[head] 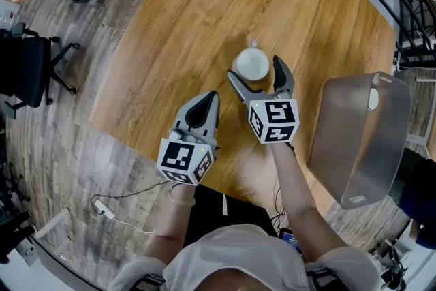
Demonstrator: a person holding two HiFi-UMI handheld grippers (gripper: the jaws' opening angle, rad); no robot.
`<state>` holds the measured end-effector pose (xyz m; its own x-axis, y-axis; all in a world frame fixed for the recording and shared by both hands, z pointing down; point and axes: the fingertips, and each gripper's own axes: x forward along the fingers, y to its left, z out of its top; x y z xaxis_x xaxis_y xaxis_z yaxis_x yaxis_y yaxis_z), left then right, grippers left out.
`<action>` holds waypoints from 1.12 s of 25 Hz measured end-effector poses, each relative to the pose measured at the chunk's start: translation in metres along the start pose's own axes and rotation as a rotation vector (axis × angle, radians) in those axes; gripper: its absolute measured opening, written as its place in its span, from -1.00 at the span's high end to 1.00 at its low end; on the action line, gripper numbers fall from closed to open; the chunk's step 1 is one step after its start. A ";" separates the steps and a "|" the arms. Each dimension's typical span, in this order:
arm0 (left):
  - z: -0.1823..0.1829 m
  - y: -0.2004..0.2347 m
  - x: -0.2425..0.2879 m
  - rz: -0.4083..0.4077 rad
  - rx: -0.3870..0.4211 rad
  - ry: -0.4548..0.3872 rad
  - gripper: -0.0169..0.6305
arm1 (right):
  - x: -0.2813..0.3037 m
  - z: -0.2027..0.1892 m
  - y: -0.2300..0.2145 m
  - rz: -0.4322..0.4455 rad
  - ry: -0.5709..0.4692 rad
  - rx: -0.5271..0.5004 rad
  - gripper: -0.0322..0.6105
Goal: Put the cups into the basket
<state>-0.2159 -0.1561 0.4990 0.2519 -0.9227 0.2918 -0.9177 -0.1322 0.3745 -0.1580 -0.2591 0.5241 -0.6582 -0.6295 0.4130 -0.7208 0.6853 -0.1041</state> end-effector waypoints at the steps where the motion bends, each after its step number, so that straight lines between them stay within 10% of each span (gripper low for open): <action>1: -0.001 0.002 0.000 0.003 -0.009 0.002 0.93 | 0.004 -0.002 -0.002 -0.006 0.010 -0.005 -0.65; 28: -0.018 0.015 0.003 -0.013 -0.040 0.043 0.93 | 0.033 -0.015 -0.006 -0.079 0.063 -0.089 -0.52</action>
<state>-0.2235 -0.1543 0.5219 0.2777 -0.9044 0.3238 -0.9014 -0.1288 0.4133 -0.1724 -0.2788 0.5517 -0.5831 -0.6604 0.4732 -0.7459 0.6659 0.0102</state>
